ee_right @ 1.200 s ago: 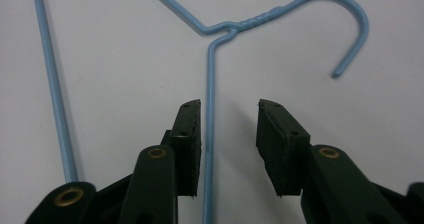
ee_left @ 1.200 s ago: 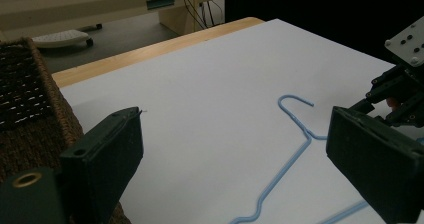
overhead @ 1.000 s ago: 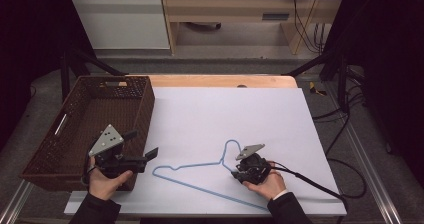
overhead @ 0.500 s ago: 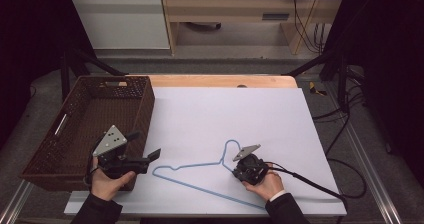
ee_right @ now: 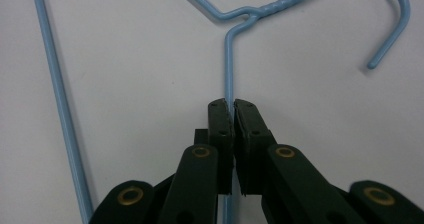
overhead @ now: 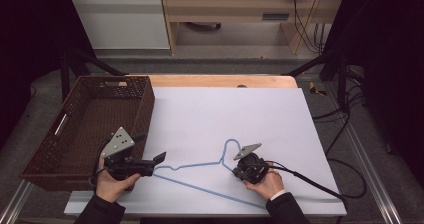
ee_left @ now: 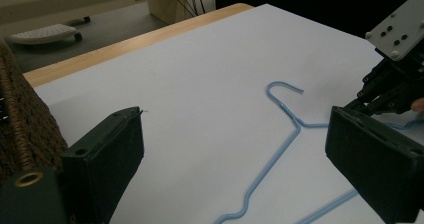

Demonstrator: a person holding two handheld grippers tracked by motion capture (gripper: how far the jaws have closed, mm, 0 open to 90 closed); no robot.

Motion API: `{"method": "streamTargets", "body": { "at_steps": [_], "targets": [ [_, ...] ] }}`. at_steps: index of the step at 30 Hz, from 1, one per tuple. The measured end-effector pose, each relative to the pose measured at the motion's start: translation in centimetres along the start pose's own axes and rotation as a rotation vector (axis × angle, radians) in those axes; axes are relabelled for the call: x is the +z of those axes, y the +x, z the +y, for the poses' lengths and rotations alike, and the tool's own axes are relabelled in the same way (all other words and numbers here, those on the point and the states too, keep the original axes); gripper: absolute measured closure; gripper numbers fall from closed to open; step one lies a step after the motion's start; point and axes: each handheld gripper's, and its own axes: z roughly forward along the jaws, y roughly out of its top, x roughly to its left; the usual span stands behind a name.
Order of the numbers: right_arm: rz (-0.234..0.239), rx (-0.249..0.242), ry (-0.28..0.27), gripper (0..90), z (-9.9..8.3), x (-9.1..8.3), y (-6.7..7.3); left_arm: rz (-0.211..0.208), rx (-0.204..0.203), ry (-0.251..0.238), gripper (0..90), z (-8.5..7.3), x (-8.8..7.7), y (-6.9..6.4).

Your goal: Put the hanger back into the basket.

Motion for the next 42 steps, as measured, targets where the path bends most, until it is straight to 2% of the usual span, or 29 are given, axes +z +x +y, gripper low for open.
{"method": "streamTargets", "body": {
  "at_steps": [12, 15, 20, 21, 22, 23, 25, 27, 30, 32, 33, 42],
  "targets": [
    [0.003, -0.028, -0.070, 87.5, 0.1, -1.5, 0.0, -0.053, 0.043, 0.084, 9.6, -0.3, 2.6, -1.8],
    [0.009, -0.041, -0.093, 87.6, 0.2, -2.0, 0.0, -0.077, 0.067, 0.130, 9.9, -0.2, 3.9, -2.4],
    [0.012, -0.046, -0.114, 87.6, 0.2, -2.4, 0.0, -0.106, 0.093, 0.173, 11.7, 0.1, 5.2, -3.1],
    [0.017, -0.052, -0.125, 87.6, 0.2, -2.5, -0.1, -0.117, 0.108, 0.198, 12.0, 0.2, 5.9, -3.3],
    [0.017, -0.052, -0.125, 87.6, 0.2, -2.5, -0.1, -0.117, 0.108, 0.198, 12.4, 0.2, 5.9, -3.3],
    [0.015, -0.054, -0.125, 87.6, 0.2, -2.6, 0.0, -0.126, 0.130, 0.225, 12.8, 0.2, 6.6, -3.6],
    [0.020, -0.062, -0.131, 87.6, 0.2, -2.7, -0.1, -0.133, 0.135, 0.239, 13.2, 0.2, 6.9, -3.7],
    [0.020, -0.066, -0.136, 87.6, 0.2, -2.9, -0.1, -0.150, 0.154, 0.276, 14.8, 0.2, 8.1, -3.9],
    [0.024, -0.066, -0.141, 87.6, 0.2, -2.9, -0.1, -0.163, 0.165, 0.297, 16.4, 0.2, 8.7, -4.0],
    [0.025, -0.066, -0.144, 87.6, 0.2, -2.9, -0.1, -0.168, 0.185, 0.324, 17.5, 0.2, 9.4, -4.3],
    [0.024, -0.067, -0.142, 87.6, 0.2, -3.0, 0.0, -0.170, 0.208, 0.345, 19.7, 0.2, 10.0, -4.5],
    [0.024, -0.076, -0.146, 87.6, 0.2, -3.1, -0.1, -0.182, 0.276, 0.406, 32.5, 0.2, 12.1, -5.3]
  ]
}}
